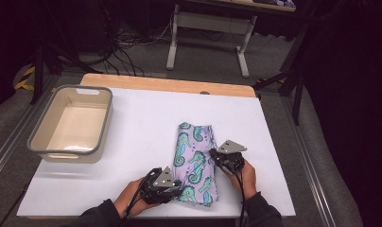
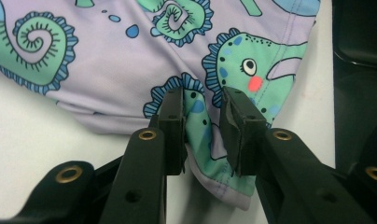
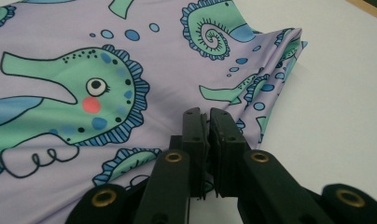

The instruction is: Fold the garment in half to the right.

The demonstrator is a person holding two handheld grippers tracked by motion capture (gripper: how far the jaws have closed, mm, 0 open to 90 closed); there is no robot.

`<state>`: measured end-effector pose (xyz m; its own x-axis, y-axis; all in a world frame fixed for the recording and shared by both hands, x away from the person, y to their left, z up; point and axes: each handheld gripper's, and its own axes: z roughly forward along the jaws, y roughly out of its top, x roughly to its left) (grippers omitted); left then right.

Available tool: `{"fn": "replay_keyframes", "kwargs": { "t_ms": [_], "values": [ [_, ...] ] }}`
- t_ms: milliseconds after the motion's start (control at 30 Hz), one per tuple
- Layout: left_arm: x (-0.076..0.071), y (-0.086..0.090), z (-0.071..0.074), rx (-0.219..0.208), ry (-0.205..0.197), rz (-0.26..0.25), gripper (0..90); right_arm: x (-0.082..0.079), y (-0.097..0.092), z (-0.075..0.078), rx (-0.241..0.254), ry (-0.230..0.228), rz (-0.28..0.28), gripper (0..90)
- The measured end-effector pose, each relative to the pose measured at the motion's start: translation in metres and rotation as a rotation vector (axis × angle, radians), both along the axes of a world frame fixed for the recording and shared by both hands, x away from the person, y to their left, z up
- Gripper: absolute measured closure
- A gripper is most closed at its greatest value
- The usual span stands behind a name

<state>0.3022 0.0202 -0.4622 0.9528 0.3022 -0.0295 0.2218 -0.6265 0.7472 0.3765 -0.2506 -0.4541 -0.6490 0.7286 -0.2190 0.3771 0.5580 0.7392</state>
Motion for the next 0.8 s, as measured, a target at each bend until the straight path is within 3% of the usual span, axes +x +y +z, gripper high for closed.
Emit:
{"fn": "replay_keyframes", "kwargs": {
  "t_ms": [200,467,500,667,800],
  "values": [
    [-0.008,-0.011,0.001,0.011,-0.05,-0.015,69.8,0.002,0.001,-0.001,-0.01,-0.015,-0.01,84.9],
    [-0.001,-0.001,0.008,-0.022,-0.021,-0.049,61.3,-0.002,0.0,0.005,0.027,-0.025,0.014,80.5],
    [0.0,0.005,0.015,-0.057,-0.025,-0.041,59.8,-0.003,-0.001,0.007,0.04,-0.03,0.014,79.6],
    [0.006,0.023,0.031,-0.139,-0.054,0.039,50.8,-0.008,-0.005,0.017,0.114,-0.042,0.012,74.3],
    [0.013,0.03,0.033,-0.145,-0.066,0.069,41.6,-0.013,-0.008,0.025,0.171,-0.064,0.03,64.7]
  ]
}}
